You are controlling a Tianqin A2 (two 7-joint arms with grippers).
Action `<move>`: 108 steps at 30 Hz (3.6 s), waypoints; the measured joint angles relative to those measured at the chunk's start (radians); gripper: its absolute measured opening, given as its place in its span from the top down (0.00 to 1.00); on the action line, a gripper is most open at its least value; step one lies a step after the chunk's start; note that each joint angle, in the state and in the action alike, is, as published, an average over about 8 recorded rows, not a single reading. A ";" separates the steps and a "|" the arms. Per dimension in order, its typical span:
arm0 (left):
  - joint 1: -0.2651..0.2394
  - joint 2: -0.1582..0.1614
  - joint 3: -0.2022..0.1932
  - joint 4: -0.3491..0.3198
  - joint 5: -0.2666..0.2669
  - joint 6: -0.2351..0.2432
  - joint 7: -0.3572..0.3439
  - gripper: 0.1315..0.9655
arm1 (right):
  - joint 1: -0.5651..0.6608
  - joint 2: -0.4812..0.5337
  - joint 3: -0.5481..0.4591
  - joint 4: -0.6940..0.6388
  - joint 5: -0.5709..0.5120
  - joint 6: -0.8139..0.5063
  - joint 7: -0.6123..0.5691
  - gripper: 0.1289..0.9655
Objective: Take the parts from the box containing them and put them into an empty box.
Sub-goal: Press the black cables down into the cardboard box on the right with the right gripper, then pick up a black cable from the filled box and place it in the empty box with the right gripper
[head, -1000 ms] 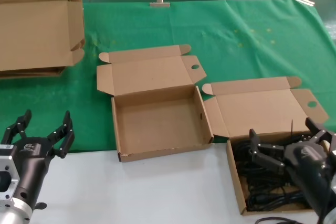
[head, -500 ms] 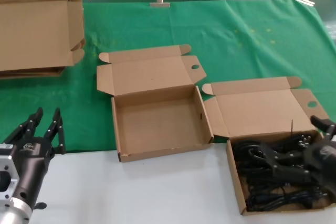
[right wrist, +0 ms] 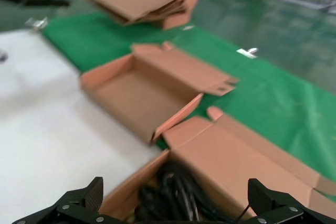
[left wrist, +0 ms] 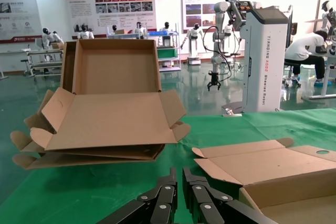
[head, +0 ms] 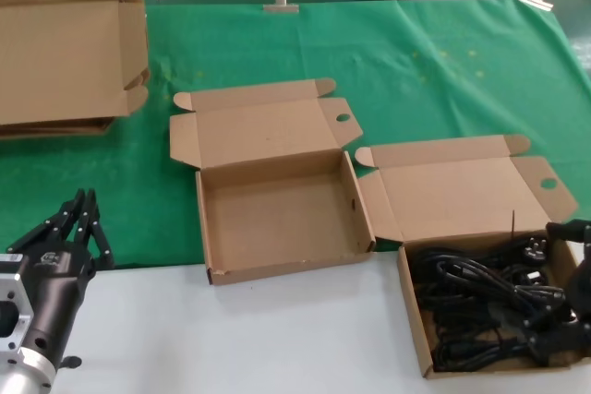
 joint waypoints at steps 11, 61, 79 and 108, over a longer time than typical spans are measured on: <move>0.000 0.000 0.000 0.000 0.000 0.000 0.000 0.95 | 0.236 -0.058 -0.104 -0.141 -0.179 -0.307 -0.088 0.00; 0.000 0.000 0.000 0.000 0.000 0.000 0.000 0.95 | 0.444 -0.341 -0.139 -0.461 -0.451 -0.358 -0.314 0.32; 0.000 0.000 0.000 0.000 0.000 0.000 0.000 0.95 | 0.443 -0.341 -0.122 -0.468 -0.446 -0.357 -0.325 0.70; 0.000 0.000 0.000 0.000 0.000 0.000 0.000 0.95 | 0.521 -0.287 -0.099 -0.244 -0.457 -0.433 -0.197 0.94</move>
